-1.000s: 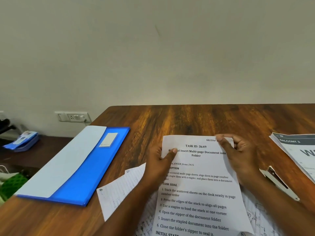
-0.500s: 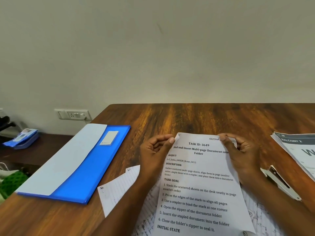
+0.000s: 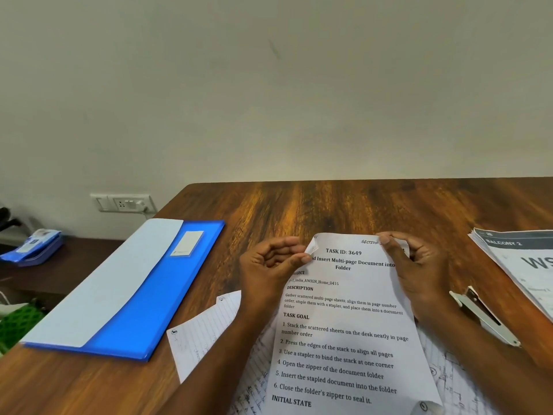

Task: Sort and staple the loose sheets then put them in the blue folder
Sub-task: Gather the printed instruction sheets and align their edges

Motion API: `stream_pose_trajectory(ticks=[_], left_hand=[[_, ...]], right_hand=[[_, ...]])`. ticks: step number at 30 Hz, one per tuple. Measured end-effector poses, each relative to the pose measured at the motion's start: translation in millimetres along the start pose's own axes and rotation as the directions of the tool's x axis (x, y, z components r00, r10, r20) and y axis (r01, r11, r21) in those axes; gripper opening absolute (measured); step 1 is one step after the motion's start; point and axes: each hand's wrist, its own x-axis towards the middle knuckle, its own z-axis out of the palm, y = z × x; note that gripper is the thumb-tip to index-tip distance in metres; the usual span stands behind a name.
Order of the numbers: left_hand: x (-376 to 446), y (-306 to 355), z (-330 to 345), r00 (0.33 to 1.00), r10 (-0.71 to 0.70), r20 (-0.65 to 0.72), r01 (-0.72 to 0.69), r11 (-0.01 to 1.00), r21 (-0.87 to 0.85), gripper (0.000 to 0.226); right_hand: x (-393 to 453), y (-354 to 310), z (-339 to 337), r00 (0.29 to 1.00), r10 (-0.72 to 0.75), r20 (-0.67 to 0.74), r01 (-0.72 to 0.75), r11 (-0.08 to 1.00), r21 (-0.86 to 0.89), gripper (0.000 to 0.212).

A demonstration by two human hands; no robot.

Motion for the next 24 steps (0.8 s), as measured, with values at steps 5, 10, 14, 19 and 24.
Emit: stream_pose_trajectory(ticks=[5, 10, 14, 19, 24], left_hand=[[-3.2, -2.2, -0.3, 0.995, 0.077, 0.056, -0.083, 0.989, 0.121, 0.044], [-5.2, -5.0, 1.1, 0.994, 0.091, 0.063, -0.102, 0.974, 0.202, 0.028], [-4.0, -5.2, 1.4, 0.993, 0.082, 0.08, -0.095, 0.979, 0.18, 0.018], [-5.6, -0.7, 3.2, 0.988, 0.101, 0.115, -0.116, 0.985, 0.127, 0.011], [-5.9, -1.7, 2.5, 0.987, 0.096, 0.129, -0.11, 0.987, 0.113, 0.011]], right_hand=[[-0.3, -0.1, 0.2, 0.999, -0.032, 0.003, 0.032, 0.998, -0.054, 0.007], [-3.7, -3.0, -1.0, 0.998, -0.054, 0.017, 0.056, 0.989, -0.14, 0.006], [-4.7, -6.2, 0.1, 0.997, -0.076, 0.03, 0.08, 0.982, -0.174, 0.003], [-5.5, -6.9, -0.7, 0.997, -0.08, 0.022, 0.083, 0.976, -0.202, 0.003], [-6.2, -8.2, 0.0, 0.998, -0.059, 0.012, 0.061, 0.978, -0.198, 0.004]])
